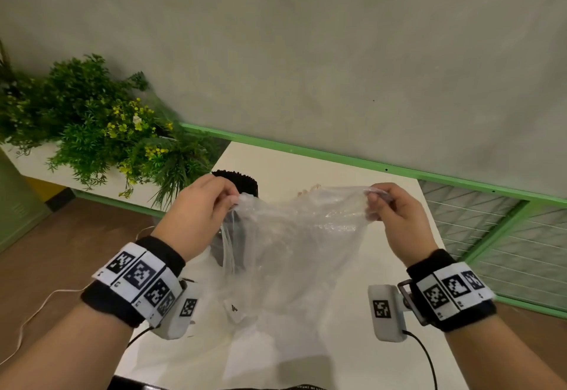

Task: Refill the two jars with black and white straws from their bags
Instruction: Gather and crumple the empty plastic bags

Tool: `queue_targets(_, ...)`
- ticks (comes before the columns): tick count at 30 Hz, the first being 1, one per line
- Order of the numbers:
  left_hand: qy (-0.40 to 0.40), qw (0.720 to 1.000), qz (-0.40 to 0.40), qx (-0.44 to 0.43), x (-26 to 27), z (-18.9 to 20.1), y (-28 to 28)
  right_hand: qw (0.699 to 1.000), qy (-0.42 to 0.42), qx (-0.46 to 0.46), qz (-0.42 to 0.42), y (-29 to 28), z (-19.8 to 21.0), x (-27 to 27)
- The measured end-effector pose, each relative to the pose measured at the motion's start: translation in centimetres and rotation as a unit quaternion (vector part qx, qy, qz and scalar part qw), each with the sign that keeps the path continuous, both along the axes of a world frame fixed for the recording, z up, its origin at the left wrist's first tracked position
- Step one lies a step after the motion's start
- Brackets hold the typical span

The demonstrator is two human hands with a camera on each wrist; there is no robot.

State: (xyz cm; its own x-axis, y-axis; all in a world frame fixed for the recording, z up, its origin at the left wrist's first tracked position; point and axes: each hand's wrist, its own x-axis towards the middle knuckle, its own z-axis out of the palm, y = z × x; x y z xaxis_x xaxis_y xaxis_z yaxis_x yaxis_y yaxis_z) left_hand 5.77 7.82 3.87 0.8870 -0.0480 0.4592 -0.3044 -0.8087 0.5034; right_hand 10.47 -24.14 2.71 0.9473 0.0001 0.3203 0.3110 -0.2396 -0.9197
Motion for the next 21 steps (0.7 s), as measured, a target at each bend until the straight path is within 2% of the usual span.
queue_targets(2, 0.027, 1.000, -0.004, -0.014, 0.1, -0.1, 0.4, 1.000, -0.003, -0.001, -0.005, -0.7, 0.2, 0.1)
queue_targets(5, 0.092, 0.994, -0.057, 0.003, 0.0, -0.4, 0.5, 1.000, -0.015, -0.003, -0.013, -1.3, 0.3, 0.3)
queue_targets(7, 0.108, 0.991, -0.072, 0.032, 0.0, -0.6, 0.5, 0.999, -0.023, -0.005, -0.021, -1.6, 0.3, 0.5)
queue_targets(9, 0.120, 0.990, -0.072, 0.015, 0.1, -0.7, 0.4, 0.999, -0.028, -0.005, -0.032, -1.7, 0.0, 0.7)
queue_targets(12, 0.152, 0.982, -0.063, -0.095, 0.6, -0.9, 0.5, 0.999, -0.015, 0.002, -0.052, -1.9, -0.8, 1.1)
queue_targets(16, 0.156, 0.940, -0.023, -0.302, 0.7, -0.3, 0.8, 0.997, -0.003, 0.002, -0.072, -2.1, -2.0, 1.3)
queue_targets(20, 0.127, 0.912, 0.034, -0.389, 0.7, 0.3, -0.6, 0.995, -0.014, 0.028, -0.093, -1.5, -2.2, 1.4)
queue_targets(21, 0.114, 0.892, 0.041, -0.436, 0.7, 0.5, -1.1, 0.993, -0.017, 0.054, -0.101, -1.4, -2.1, 1.4)
